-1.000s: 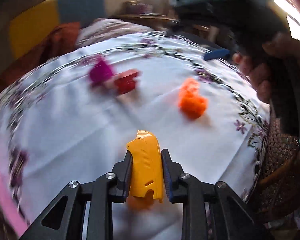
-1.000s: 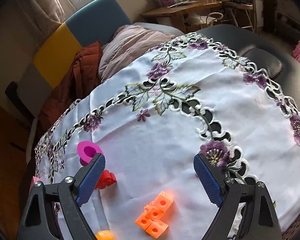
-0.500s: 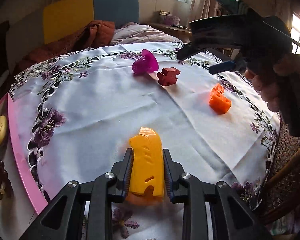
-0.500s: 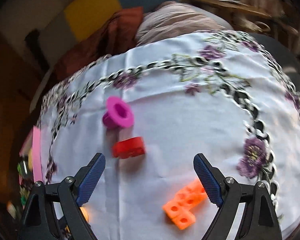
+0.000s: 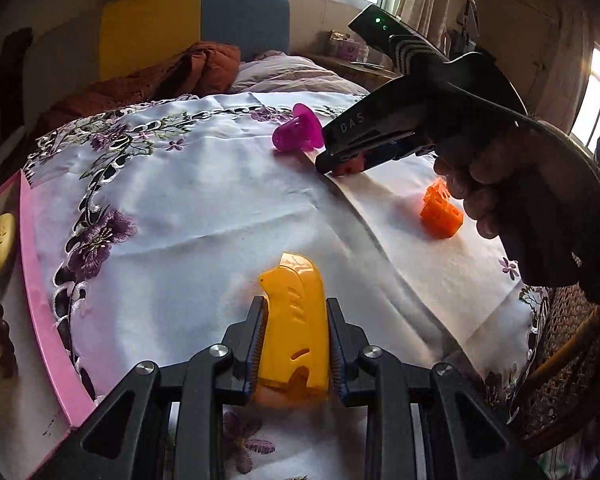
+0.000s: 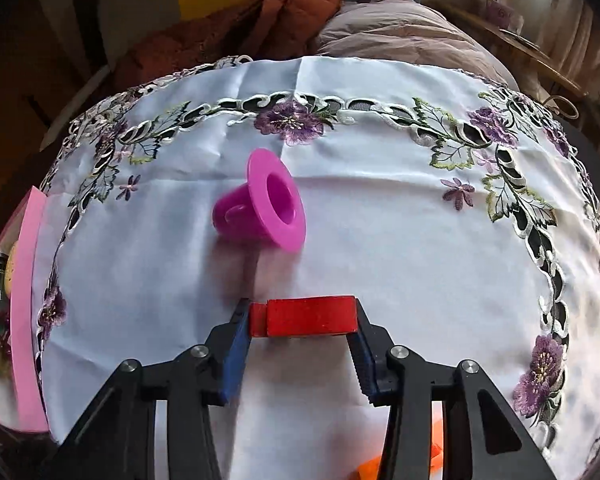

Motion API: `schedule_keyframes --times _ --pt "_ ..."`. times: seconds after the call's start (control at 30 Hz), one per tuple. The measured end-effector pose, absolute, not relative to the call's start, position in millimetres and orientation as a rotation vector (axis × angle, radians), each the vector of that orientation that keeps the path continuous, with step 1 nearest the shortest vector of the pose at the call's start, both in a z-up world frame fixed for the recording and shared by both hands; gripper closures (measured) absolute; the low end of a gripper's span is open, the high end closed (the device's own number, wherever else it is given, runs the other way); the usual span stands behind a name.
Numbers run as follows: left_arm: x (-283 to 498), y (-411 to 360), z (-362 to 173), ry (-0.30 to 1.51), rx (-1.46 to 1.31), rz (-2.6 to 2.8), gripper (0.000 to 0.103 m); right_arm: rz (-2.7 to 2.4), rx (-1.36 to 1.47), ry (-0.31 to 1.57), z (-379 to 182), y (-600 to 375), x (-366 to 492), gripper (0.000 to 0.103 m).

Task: Organize rigid objects
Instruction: 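Grasp the yellow piece with the left tool and lift it, then carry the yellow piece toward the tray with the left tool while the right tool grips the red block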

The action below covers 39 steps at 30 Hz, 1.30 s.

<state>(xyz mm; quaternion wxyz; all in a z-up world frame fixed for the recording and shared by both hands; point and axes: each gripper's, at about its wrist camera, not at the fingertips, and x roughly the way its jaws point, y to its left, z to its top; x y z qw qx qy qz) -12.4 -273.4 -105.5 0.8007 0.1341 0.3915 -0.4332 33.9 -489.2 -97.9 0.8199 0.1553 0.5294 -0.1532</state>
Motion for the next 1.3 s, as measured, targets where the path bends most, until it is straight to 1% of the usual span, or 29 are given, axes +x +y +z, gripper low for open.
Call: schedule_keyframes --times 0.2,0.57,0.9,1.3 --pt "-15 -272 -105 0.834 0.285 -0.928 0.075 -0.279 0.399 1.121 -96 -492 32 0.057" --pt "-17 -273 -101 0.854 0.308 -0.903 0.076 -0.296 0.336 1.129 -99 -489 36 0.057" --pt "-24 -260 -60 0.802 0.249 -0.884 0.075 -0.304 0.342 1.125 -98 -490 37 0.057" --pt "-22 -227 -14 0.741 0.184 -0.8 0.075 -0.314 0.264 1.134 -101 -482 40 0.057"
